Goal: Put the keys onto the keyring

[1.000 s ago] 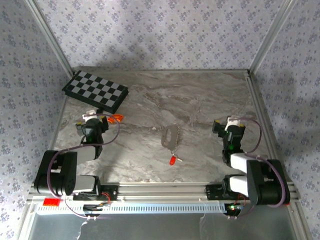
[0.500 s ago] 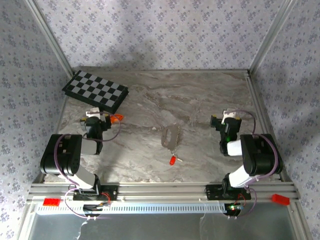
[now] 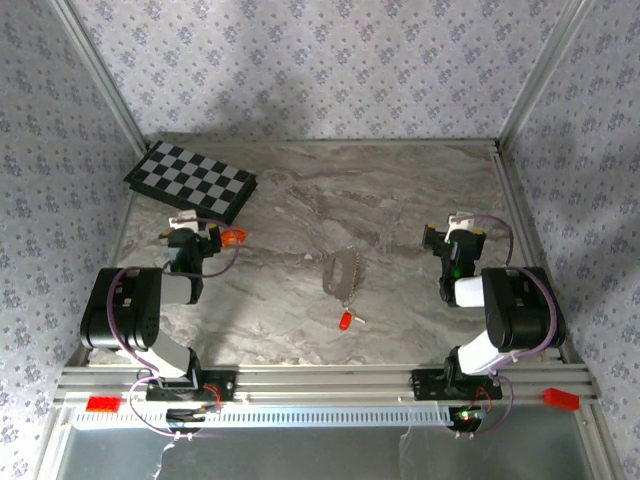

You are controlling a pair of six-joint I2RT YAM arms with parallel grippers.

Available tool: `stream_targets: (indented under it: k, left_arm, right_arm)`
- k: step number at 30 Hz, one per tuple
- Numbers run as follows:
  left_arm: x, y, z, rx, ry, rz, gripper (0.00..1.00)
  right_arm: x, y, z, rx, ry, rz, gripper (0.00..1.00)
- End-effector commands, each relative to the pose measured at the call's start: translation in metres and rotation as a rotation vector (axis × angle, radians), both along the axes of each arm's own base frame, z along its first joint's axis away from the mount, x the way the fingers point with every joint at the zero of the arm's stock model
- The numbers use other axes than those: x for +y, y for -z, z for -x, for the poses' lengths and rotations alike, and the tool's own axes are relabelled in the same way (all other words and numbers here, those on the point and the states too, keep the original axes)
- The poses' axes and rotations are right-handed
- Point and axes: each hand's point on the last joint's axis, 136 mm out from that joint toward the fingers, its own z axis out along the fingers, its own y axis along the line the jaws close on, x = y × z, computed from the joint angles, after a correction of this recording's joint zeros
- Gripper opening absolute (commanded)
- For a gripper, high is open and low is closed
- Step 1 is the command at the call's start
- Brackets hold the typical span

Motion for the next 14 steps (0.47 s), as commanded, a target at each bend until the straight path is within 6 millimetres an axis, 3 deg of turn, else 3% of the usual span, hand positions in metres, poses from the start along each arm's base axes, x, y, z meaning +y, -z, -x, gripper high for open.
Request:
stream_targets:
  k: [1,14]
  left_arm:
    - [-0.0014,-0.0081,-0.0047,-0.025,0.005,0.016,1.0]
    - [-0.0008,-0.0081,-0.0047,-0.026,0.004,0.016,1.0]
  right_arm:
    - [-0.0031,-0.0045,-0.0027,-0.01,0.019,0.013,1.0]
    - [-0.0033,-0.0037,-0.0027,-0.008,0.018,0.012,1.0]
